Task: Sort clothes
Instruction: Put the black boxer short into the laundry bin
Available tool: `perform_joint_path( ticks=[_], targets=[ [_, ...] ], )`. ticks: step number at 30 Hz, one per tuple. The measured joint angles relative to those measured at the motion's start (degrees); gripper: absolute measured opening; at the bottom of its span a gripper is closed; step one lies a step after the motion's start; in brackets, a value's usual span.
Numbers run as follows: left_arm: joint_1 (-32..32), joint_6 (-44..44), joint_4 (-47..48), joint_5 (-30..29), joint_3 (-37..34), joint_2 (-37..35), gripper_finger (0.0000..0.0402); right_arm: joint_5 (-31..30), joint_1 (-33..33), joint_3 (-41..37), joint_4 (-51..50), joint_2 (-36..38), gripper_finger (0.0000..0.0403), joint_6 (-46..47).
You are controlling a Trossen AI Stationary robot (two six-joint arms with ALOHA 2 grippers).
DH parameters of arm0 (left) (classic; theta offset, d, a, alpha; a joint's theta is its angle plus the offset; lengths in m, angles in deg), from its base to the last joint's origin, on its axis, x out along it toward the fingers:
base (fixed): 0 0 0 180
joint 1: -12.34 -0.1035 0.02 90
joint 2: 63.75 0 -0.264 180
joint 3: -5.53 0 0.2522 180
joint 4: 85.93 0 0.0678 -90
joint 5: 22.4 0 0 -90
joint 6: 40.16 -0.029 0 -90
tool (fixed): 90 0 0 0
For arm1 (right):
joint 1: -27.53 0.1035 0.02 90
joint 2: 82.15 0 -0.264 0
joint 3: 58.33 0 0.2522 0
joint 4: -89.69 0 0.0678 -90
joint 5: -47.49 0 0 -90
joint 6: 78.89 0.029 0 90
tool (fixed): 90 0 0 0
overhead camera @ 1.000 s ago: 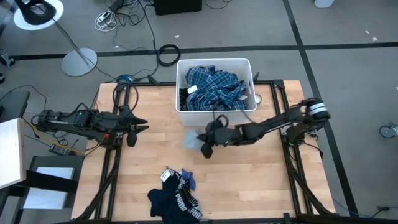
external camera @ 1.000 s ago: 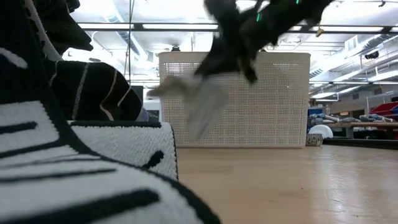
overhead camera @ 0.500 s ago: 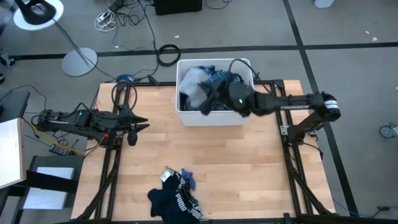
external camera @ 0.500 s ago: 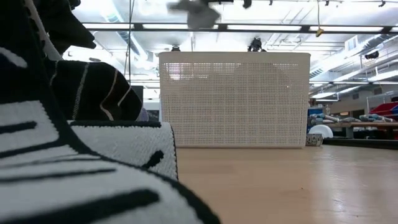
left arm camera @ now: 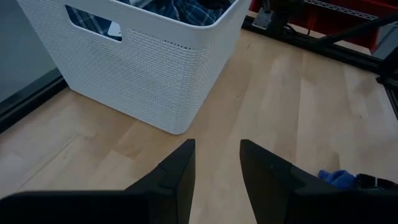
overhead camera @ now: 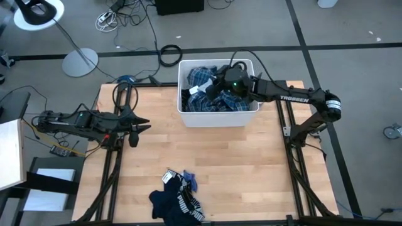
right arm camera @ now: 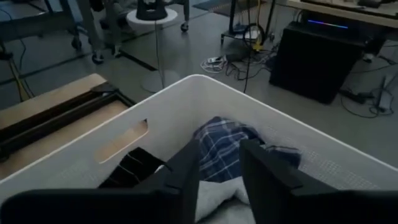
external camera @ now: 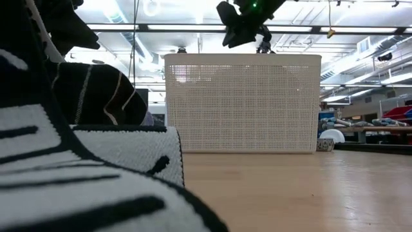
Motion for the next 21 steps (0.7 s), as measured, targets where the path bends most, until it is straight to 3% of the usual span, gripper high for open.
perform_joint_path(
  ticks=[9, 15, 21],
  targets=[
    [0.0, 1.26, -0.08, 0.62, 0.02, 0.0, 0.0131, 1.03, 3.24, -0.01, -0.14, 4.15, 0.0179, -4.26],
    [0.0, 3.44, -1.78, 3.31, 0.01, 0.07, 0.0131, 1.01, 7.57, 0.02, -4.57, 10.28, 0.0187, -4.94],
    [0.96, 5.82, -7.33, 5.13, 0.04, 2.5, 0.0131, 1.09, 14.16, 0.02, -16.88, 15.87, 0.0186, -1.86]
  ],
)
